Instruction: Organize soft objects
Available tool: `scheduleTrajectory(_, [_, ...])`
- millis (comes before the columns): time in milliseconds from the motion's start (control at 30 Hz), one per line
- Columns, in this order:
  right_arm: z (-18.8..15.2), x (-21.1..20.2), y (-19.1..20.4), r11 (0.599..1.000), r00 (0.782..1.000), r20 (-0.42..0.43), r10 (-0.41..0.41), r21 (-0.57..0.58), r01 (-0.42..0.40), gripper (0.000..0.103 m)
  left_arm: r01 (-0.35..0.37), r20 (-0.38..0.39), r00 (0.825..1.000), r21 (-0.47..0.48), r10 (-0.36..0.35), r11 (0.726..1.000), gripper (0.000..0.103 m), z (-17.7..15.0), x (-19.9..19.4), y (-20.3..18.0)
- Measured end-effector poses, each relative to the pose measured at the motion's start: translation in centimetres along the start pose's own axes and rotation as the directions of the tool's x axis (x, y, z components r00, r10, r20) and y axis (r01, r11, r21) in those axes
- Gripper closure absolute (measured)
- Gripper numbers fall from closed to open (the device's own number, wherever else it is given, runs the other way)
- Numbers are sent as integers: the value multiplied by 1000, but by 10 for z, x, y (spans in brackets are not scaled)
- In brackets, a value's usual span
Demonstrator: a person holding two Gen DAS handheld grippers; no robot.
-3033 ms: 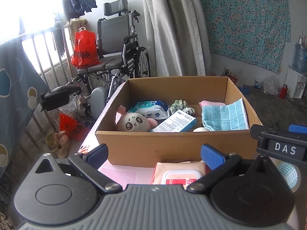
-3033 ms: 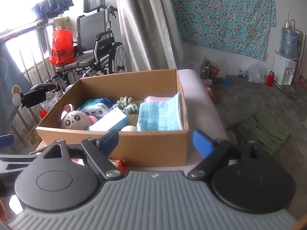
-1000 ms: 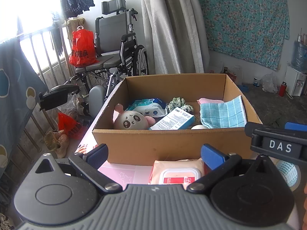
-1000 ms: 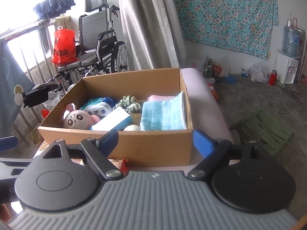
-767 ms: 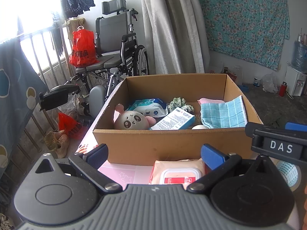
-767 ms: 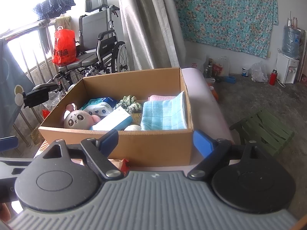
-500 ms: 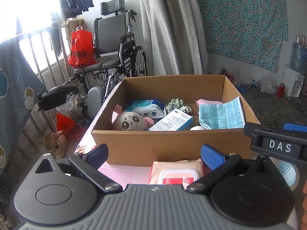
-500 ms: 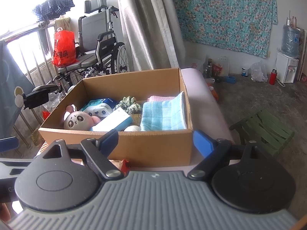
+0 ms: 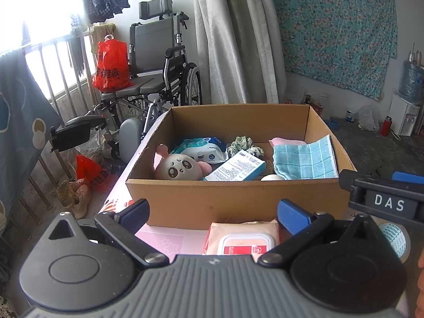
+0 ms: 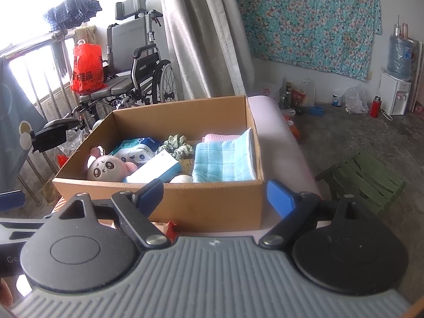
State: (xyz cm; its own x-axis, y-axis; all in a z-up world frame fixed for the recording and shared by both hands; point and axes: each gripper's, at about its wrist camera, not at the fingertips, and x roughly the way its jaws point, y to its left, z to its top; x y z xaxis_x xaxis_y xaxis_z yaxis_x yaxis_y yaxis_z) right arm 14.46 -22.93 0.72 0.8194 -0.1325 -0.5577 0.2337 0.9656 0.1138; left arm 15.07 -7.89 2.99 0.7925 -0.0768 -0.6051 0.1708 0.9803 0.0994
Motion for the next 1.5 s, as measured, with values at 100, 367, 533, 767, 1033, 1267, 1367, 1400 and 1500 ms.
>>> scheduleTrajectory(100, [0, -1, 0, 1000, 1000, 0, 0, 1, 0, 17, -2, 0, 1000, -6, 2, 1000, 0, 0, 1, 1])
scheduleTrajectory(367, [1, -1, 0, 1000, 1000, -1, 2, 0, -2, 17, -10, 0, 1000, -13, 10, 1000, 0, 0, 2, 4])
scheduleTrajectory(533, [2, -2, 1, 1000, 1000, 6, 2, 4, -2, 17, 21, 4, 1000, -33, -21, 999, 0, 1, 1, 6])
scheduleTrajectory(767, [1, -2, 3, 1000, 1000, 3, 12, 5, -12, 17, 10, -1, 1000, -40, -10, 999, 0, 1, 1, 5])
scheduleTrajectory(1033, [1, -4, 2, 1000, 1000, 9, 14, 14, -14, 17, -5, 7, 1000, -30, 5, 1000, 0, 1, -1, 3])
scheduleTrajectory(1267, [1, -5, 1, 1000, 1000, 11, 11, 17, -11, 17, -11, 9, 1000, -13, 11, 1000, 0, 2, -2, 0])
scheduleTrajectory(1367, [1, -5, 1, 1000, 1000, 10, 11, 17, -11, 17, -13, 13, 1000, -11, 14, 1000, 0, 2, -3, 0])
scheduleTrajectory(1400, [1, -5, 1, 1000, 1000, 11, 10, 18, -10, 17, -17, 15, 1000, -9, 17, 1000, 0, 2, -3, 0])
scheduleTrajectory(1500, [0, -5, 1, 1000, 1000, 8, 11, 15, -11, 17, -27, 17, 999, -10, 27, 1000, 0, 2, -2, 1])
